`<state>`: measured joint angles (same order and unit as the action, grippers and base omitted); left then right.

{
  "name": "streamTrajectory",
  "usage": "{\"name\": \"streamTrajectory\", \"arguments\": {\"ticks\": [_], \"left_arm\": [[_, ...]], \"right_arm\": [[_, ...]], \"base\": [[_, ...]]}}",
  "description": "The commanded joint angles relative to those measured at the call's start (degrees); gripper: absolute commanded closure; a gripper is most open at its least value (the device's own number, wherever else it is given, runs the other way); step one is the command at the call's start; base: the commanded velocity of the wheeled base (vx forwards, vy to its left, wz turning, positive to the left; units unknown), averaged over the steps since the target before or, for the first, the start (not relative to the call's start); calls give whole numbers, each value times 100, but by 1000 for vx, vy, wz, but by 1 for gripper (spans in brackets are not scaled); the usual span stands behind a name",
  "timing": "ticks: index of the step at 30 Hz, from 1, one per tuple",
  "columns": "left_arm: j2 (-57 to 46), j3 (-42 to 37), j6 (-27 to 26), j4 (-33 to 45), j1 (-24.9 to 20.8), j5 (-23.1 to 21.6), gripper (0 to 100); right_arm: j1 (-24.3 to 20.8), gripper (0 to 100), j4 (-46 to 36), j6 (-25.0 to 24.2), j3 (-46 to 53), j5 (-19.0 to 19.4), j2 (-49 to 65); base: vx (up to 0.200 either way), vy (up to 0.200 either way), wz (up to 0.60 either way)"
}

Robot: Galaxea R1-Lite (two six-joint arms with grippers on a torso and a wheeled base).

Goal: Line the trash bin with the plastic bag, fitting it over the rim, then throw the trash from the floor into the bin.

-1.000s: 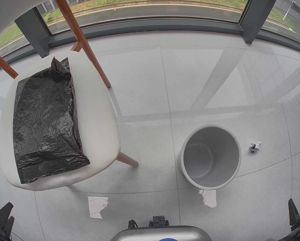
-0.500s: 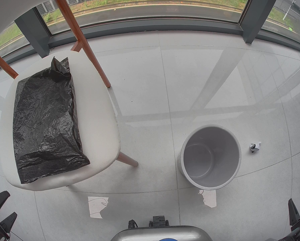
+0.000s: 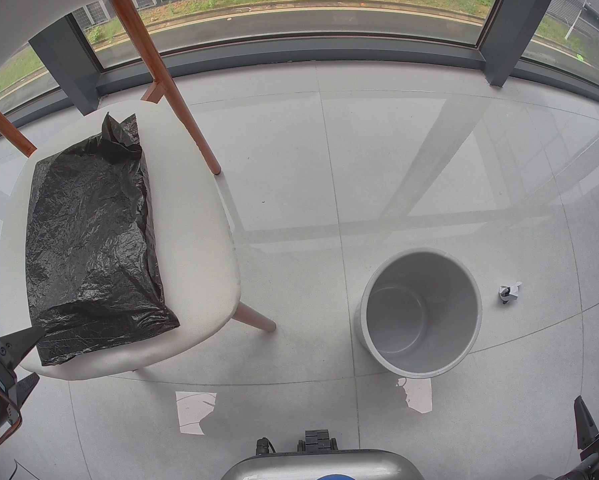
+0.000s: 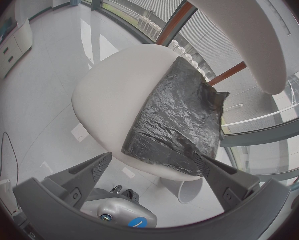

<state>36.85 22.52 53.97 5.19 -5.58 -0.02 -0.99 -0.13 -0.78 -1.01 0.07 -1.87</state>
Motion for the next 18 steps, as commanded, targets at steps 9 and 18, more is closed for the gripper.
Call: {"name": "streamTrajectory", "arguments": {"ticks": [9, 18], "left_arm": [[806, -10, -580, -291, 919, -920, 0], [1254, -19, -580, -651, 1209, -1333, 0]], "right_arm": [[-147, 0, -4, -1, 101, 1, -288], [-200, 0, -4, -1, 101, 1, -297]], "base": [[0, 0, 0], [0, 0, 0]]}}
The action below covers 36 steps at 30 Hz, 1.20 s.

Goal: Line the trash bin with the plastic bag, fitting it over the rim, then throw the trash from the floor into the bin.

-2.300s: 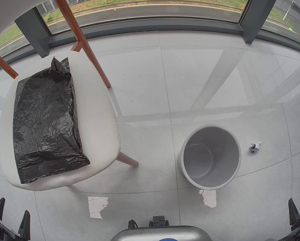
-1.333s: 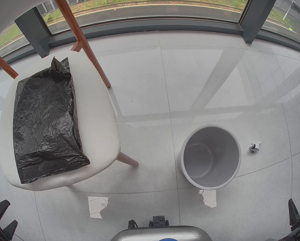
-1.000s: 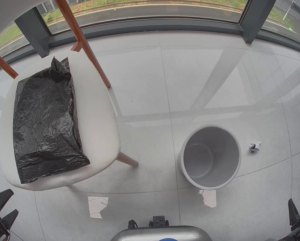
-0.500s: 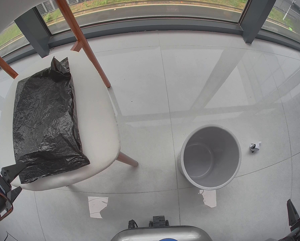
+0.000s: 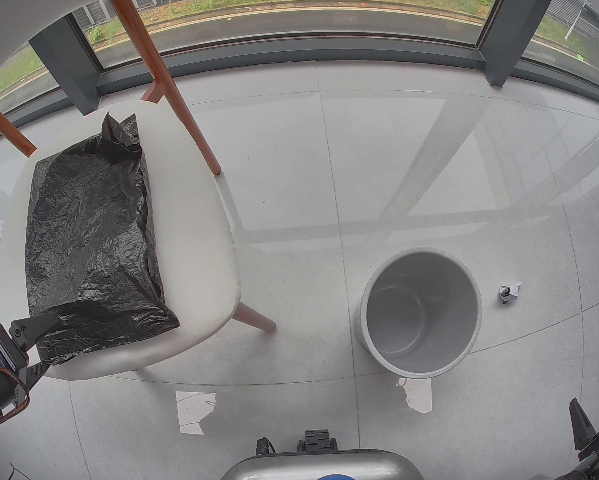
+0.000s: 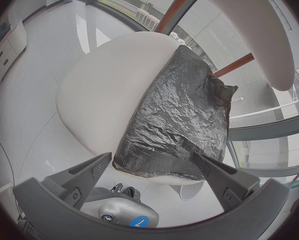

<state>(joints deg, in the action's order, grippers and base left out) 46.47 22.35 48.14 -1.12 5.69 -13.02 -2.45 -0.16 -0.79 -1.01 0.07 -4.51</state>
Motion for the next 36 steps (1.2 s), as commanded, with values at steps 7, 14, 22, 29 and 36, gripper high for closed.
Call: {"name": "streamTrajectory", "arguments": {"ticks": [7, 14, 22, 29, 36], "left_arm": [[705, -2, 29, -503, 99, -245, 0], [1206, 7, 64, -1048, 99, -262, 0], [1294, -2, 73, -1057, 99, -271, 100], [1356, 59, 73, -1066, 90, -280, 100], [1286, 332, 292, -1057, 72, -289, 100]], "right_arm": [[-80, 0, -2, 0, 101, 1, -59], [-89, 0, -2, 0, 101, 1, -59], [-89, 0, -2, 0, 101, 1, -68], [-89, 0, -2, 0, 101, 1, -68], [-89, 0, -2, 0, 101, 1, -68]], "base": [[0, 0, 0], [0, 0, 0], [0, 0, 0], [0, 0, 0], [0, 0, 0]]}}
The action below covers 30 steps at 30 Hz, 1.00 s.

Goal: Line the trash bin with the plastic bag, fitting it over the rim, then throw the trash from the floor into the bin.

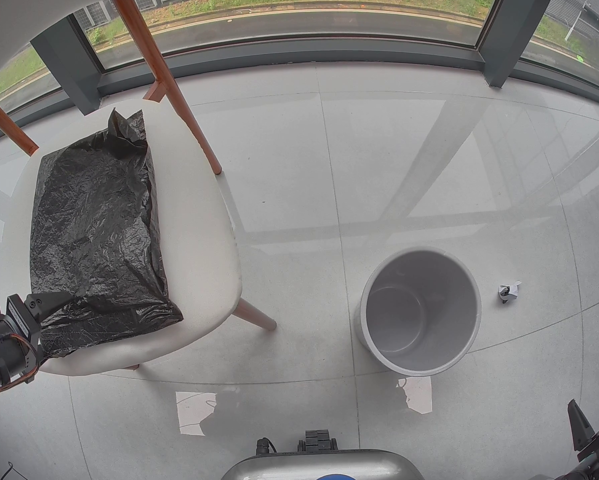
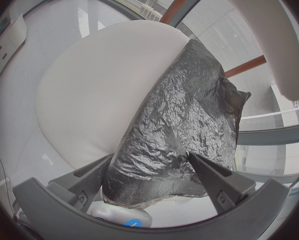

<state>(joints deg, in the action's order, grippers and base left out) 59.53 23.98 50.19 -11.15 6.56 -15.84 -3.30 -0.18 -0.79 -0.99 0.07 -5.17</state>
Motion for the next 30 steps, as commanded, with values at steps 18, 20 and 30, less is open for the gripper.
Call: {"name": "streamTrajectory", "arguments": {"ticks": [18, 20, 30], "left_arm": [[-117, 221, 430, -18, -41, -7, 100], [-117, 186, 430, -18, -49, -7, 100], [-266, 283, 466, -36, -67, -86, 100]], "right_arm": [[5, 0, 1, 0, 99, 1, 7], [5, 0, 1, 0, 99, 1, 7], [5, 0, 1, 0, 99, 1, -2]], "base": [[0, 0, 0], [0, 0, 0], [0, 0, 0]]}}
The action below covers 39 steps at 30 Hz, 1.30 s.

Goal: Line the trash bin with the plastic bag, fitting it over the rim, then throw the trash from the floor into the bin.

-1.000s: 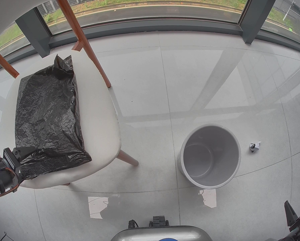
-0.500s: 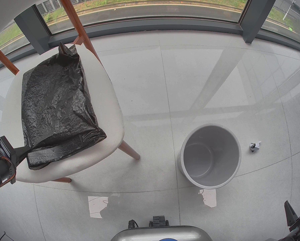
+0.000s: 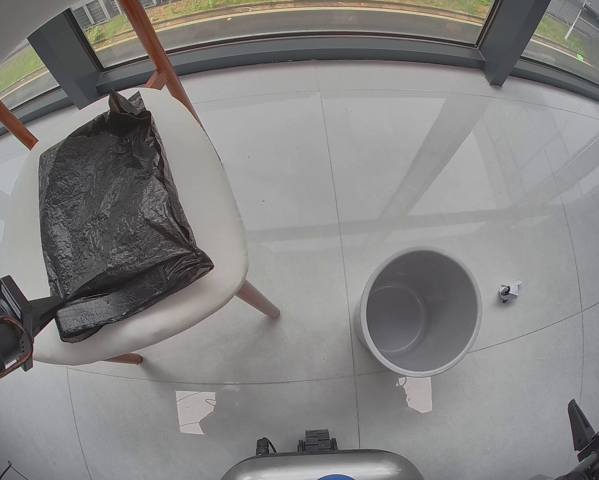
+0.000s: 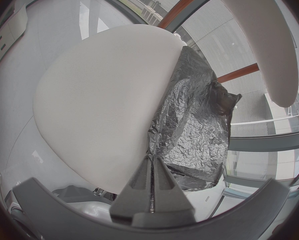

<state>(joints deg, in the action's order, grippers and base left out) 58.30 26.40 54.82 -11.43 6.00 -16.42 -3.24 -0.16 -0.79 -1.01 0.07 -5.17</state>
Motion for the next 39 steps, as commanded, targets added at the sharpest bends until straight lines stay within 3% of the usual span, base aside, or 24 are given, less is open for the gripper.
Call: {"name": "streamTrajectory", "arguments": {"ticks": [1, 21, 22, 26, 32, 39], "left_arm": [[-205, 75, 11, -8, -11, -72, 100], [-451, -13, 81, -34, 7, -274, 100], [-451, -65, 55, -34, 7, -274, 0], [-407, -408, -50, -157, 7, -274, 0], [-398, -1006, -24, -1019, 7, -274, 0], [-415, -856, 64, -1080, -11, -292, 0]], "right_arm": [[-1, 0, -2, 0, 101, 1, -2], [8, 0, -2, 0, 101, 1, -54], [8, 0, -2, 0, 101, 1, -63], [17, 0, 7, 0, 101, 1, -46], [25, 0, 7, 0, 101, 1, -2], [43, 0, 7, 0, 101, 1, -19]], "base": [[0, 0, 0], [0, 0, 0], [0, 0, 0], [0, 0, 0], [0, 0, 0], [0, 0, 0]]}}
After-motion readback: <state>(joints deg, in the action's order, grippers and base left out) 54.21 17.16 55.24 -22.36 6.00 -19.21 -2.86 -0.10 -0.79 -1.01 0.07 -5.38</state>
